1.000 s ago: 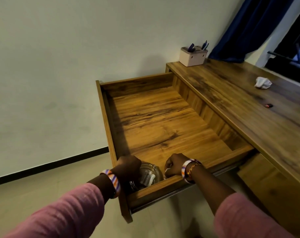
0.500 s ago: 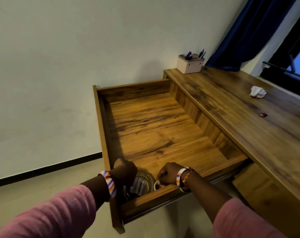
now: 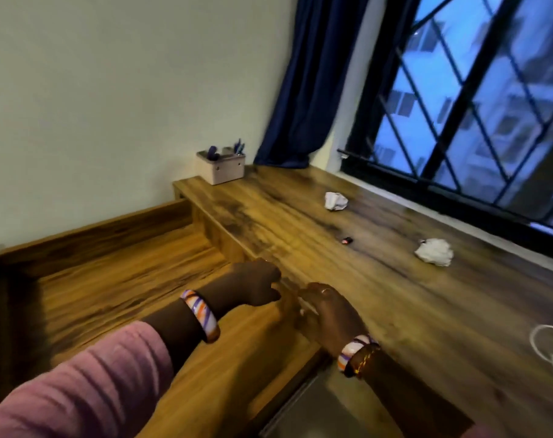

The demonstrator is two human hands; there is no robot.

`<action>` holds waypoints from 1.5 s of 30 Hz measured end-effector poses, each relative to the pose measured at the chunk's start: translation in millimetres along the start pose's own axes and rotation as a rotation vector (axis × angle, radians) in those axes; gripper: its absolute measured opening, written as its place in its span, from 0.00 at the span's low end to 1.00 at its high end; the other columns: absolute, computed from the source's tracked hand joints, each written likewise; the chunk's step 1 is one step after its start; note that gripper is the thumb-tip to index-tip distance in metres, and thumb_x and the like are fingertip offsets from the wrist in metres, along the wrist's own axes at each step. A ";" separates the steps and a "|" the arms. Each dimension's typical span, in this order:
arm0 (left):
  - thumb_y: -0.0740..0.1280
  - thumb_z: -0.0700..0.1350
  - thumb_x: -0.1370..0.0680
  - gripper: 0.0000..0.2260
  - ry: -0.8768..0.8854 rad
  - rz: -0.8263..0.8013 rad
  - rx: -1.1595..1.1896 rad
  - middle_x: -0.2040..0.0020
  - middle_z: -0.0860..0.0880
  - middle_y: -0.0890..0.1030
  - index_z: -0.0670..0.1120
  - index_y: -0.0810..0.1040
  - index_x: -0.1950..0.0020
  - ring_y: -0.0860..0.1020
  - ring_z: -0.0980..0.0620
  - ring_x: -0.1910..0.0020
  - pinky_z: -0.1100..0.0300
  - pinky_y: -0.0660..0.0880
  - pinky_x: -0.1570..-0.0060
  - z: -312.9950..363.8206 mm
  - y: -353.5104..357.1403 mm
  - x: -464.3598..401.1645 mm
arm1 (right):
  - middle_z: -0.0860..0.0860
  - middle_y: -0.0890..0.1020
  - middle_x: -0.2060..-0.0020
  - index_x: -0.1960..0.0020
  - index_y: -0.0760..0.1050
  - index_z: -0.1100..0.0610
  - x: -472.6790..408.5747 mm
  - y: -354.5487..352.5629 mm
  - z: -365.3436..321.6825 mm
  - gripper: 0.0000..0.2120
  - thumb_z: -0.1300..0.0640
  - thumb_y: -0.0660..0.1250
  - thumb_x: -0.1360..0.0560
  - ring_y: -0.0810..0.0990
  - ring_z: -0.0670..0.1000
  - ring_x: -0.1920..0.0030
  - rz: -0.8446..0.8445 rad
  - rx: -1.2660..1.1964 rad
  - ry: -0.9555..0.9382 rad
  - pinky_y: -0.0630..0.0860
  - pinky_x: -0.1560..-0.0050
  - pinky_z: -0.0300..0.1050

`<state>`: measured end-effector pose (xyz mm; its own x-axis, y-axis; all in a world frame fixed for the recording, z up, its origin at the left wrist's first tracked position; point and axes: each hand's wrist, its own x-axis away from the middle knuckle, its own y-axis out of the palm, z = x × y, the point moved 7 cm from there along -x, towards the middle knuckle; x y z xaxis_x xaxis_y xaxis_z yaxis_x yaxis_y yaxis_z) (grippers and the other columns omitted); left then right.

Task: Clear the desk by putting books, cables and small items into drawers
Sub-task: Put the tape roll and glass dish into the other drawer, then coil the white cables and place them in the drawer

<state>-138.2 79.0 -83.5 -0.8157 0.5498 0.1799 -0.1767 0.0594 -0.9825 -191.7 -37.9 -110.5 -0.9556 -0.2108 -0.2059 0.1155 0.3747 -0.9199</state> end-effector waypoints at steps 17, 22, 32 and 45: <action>0.59 0.48 0.21 0.23 0.068 0.097 0.075 0.23 0.46 0.56 0.48 0.60 0.26 0.58 0.45 0.26 0.51 0.67 0.33 107.4 18.4 -216.7 | 0.42 0.34 0.30 0.25 0.37 0.47 4.9 -8.6 218.3 0.37 0.30 0.35 0.29 0.32 0.45 0.28 -0.193 0.198 0.191 0.31 0.29 0.48; 0.61 0.44 0.23 0.13 0.069 0.280 0.151 0.42 0.45 0.77 0.47 0.75 0.39 0.76 0.45 0.44 0.53 0.74 0.46 117.1 5.2 -197.5 | 0.47 0.40 0.24 0.25 0.38 0.49 4.9 -11.0 216.9 0.35 0.33 0.39 0.26 0.36 0.49 0.25 -0.209 0.185 0.201 0.32 0.28 0.49; 0.61 0.43 0.23 0.12 0.060 0.245 0.215 0.43 0.42 0.77 0.44 0.76 0.41 0.77 0.43 0.45 0.55 0.73 0.47 101.6 15.1 -134.4 | 0.52 0.55 0.24 0.26 0.54 0.52 34.1 -43.6 212.5 0.26 0.44 0.49 0.21 0.51 0.54 0.24 -0.062 0.272 0.419 0.48 0.26 0.56; 0.67 0.43 0.26 0.10 0.275 0.336 0.364 0.51 0.41 0.80 0.42 0.81 0.47 0.78 0.44 0.50 0.57 0.69 0.54 170.0 38.9 -25.4 | 0.54 0.65 0.29 0.29 0.58 0.55 215.3 -98.3 223.2 0.20 0.55 0.50 0.20 0.62 0.57 0.29 0.021 0.344 0.987 0.64 0.34 0.55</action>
<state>-218.0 -74.3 -118.1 -0.6949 0.6888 -0.2066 -0.1507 -0.4204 -0.8947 -348.3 -321.6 -138.8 -0.7314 0.6820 -0.0015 0.0581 0.0601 -0.9965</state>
